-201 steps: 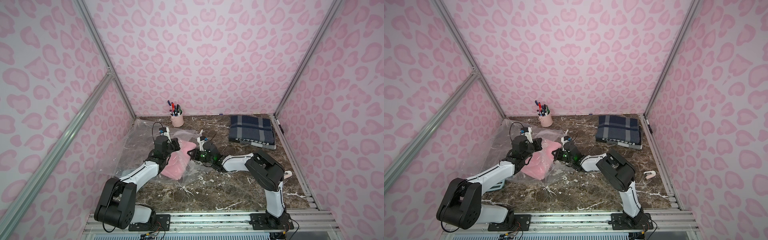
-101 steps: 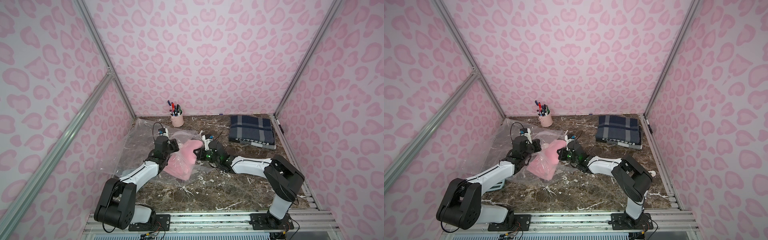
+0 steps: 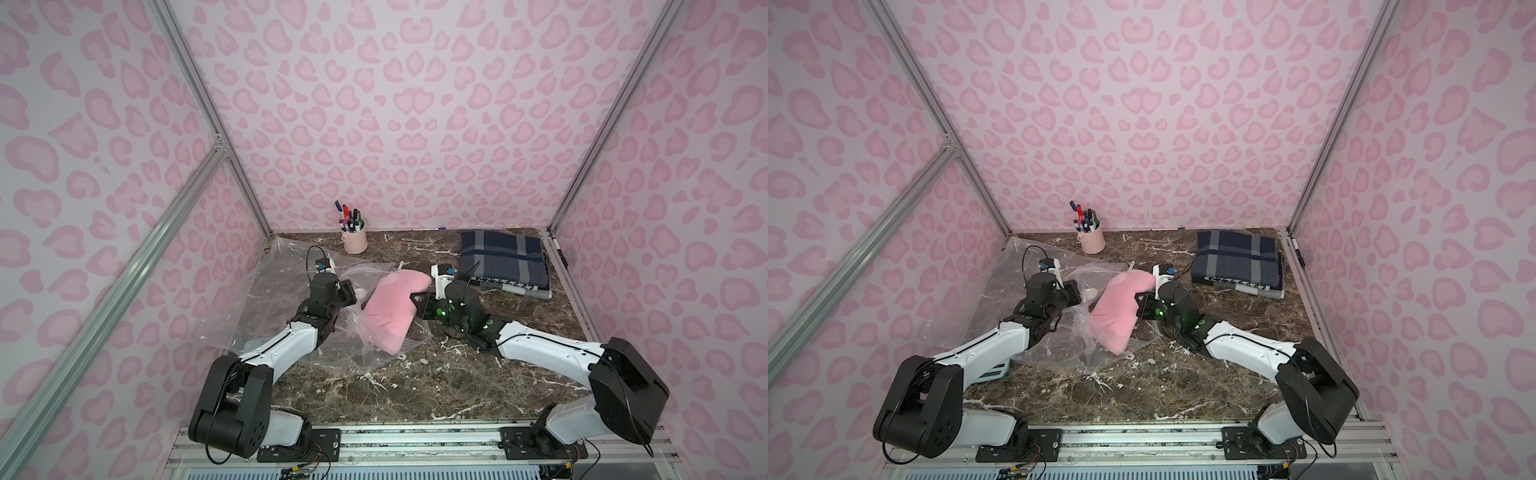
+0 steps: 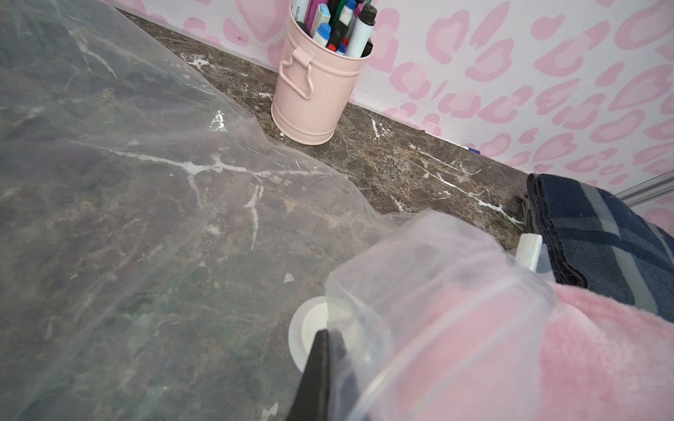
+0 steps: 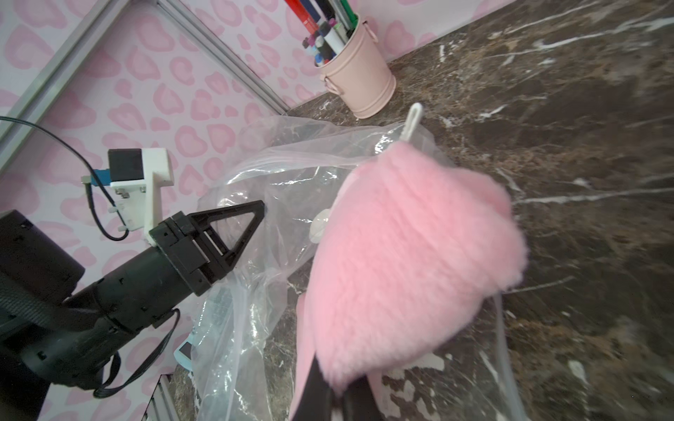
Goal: Take the blanket out of the vacuum bag
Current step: Take out the blanket from the vacuum bag.
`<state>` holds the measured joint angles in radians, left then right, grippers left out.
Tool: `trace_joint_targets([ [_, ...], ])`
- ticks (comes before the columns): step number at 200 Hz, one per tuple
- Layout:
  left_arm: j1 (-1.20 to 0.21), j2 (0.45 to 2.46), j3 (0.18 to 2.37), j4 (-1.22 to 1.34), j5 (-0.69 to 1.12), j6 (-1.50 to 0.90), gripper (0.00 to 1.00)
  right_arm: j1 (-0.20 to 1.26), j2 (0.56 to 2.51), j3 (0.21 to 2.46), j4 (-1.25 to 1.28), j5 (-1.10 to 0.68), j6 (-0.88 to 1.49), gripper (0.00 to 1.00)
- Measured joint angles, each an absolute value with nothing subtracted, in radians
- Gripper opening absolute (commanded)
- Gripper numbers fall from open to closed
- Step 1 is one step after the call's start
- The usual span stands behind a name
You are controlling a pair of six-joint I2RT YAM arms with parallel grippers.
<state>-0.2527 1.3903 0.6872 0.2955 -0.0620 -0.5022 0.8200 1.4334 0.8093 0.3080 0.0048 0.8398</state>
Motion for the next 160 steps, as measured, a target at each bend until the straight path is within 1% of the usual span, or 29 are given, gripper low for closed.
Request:
trace_joint_targets([
  [75,-0.253,1.418,0.687,0.290,-0.060,-0.503,0.04,0.765,1.136,0.662,0.052,0.204,0.912,0.00],
  [112,-0.253,1.430,0.687,0.295,-0.046,-0.516,0.04,0.728,0.994,0.533,-0.048,0.297,0.979,0.00],
  [136,-0.253,1.435,0.689,0.298,-0.046,-0.515,0.04,0.718,0.936,0.475,-0.097,0.333,1.021,0.00],
  [160,-0.253,1.443,0.700,0.294,-0.050,-0.514,0.04,0.711,0.920,0.471,-0.155,0.363,1.054,0.00],
])
